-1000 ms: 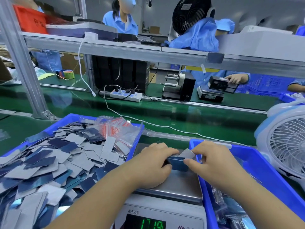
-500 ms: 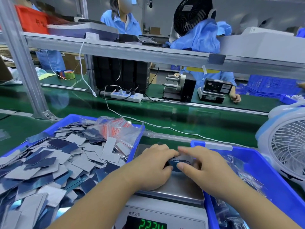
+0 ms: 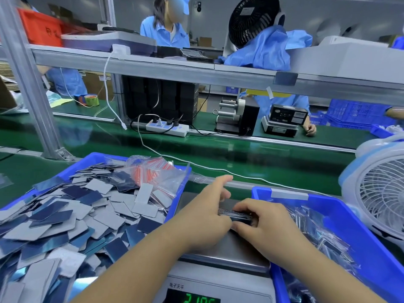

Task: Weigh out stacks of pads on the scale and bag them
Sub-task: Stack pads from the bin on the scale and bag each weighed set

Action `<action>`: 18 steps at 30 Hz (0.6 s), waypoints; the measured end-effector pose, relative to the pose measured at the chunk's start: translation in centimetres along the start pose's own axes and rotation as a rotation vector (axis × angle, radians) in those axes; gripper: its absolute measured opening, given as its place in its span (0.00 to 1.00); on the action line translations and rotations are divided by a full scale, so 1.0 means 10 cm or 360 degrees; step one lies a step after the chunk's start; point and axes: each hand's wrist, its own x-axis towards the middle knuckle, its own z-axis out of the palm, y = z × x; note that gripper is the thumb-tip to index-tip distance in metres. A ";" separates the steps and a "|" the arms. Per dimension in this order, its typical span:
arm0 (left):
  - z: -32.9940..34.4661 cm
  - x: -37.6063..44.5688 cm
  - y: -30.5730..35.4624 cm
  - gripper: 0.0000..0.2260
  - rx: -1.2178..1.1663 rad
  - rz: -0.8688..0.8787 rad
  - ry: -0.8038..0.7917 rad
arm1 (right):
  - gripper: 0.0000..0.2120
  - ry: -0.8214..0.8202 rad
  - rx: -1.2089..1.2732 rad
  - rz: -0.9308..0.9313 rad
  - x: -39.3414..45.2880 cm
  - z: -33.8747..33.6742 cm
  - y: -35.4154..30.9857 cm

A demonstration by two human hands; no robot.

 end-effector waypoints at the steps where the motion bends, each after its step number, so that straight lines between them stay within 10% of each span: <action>1: 0.01 0.00 0.02 0.38 -0.0155 -0.0015 0.0024 | 0.07 0.0000 0.0007 -0.0004 0.00 0.00 0.01; 6: 0.13 -0.01 0.11 0.37 -0.0452 0.0063 -0.0072 | 0.21 -0.0049 0.0065 -0.0094 0.02 0.06 -0.05; 18: 0.14 -0.03 0.15 0.34 -0.0556 0.0170 -0.0162 | 0.17 -0.0026 0.0117 -0.0012 0.00 -0.02 -0.13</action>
